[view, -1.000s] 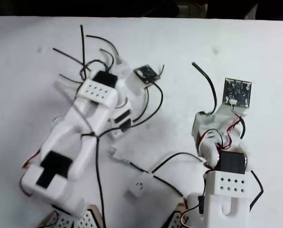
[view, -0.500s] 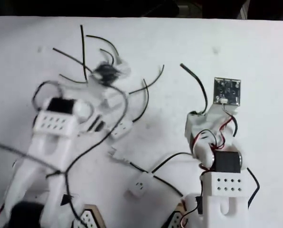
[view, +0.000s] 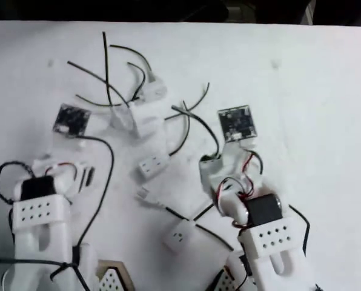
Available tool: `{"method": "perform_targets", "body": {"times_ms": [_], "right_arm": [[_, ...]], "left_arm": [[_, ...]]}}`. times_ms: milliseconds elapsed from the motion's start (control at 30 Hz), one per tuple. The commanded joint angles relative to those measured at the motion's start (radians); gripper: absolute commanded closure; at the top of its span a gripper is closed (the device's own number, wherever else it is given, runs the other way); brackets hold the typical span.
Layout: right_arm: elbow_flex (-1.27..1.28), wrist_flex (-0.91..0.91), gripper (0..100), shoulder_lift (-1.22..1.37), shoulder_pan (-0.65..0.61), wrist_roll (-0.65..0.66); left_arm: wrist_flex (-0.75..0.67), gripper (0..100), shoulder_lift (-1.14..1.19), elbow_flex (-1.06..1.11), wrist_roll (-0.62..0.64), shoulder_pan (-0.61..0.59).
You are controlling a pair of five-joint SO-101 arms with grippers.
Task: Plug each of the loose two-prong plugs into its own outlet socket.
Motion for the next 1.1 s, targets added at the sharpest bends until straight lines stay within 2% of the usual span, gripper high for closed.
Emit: {"method": "perform_targets", "body": {"times_ms": [0, 100, 233, 533, 633, 967, 1067], "right_arm": [[-0.008, -0.001, 98.1, -0.004, -0.093, 0.000], [-0.009, -0.001, 98.1, -0.004, -0.166, 0.000], [-0.009, -0.036, 98.1, -0.004, -0.262, 0.000], [0.035, -0.314, 98.1, 0.007, -0.343, 0.009], [0.094, -0.409, 98.1, 0.024, -0.371, 0.064], [0.117, -0.713, 98.1, 0.357, -0.381, 0.066], [0.115, -0.753, 98.1, 0.430, -0.384, 0.066]], "left_arm": [[-0.091, 79, -0.035, 0.081, 0.009, -0.050], [-0.163, 86, -0.036, 0.143, 0.009, -0.050], [-0.183, 98, -0.036, 0.143, 0.003, -0.070], [-0.193, 98, -0.036, 0.150, 0.003, -0.104], [-0.193, 98, -0.031, 0.150, 0.002, -0.104], [-0.193, 98, -0.030, 0.152, 0.002, -0.102], [-0.193, 98, -0.030, 0.152, 0.002, -0.102]]}}
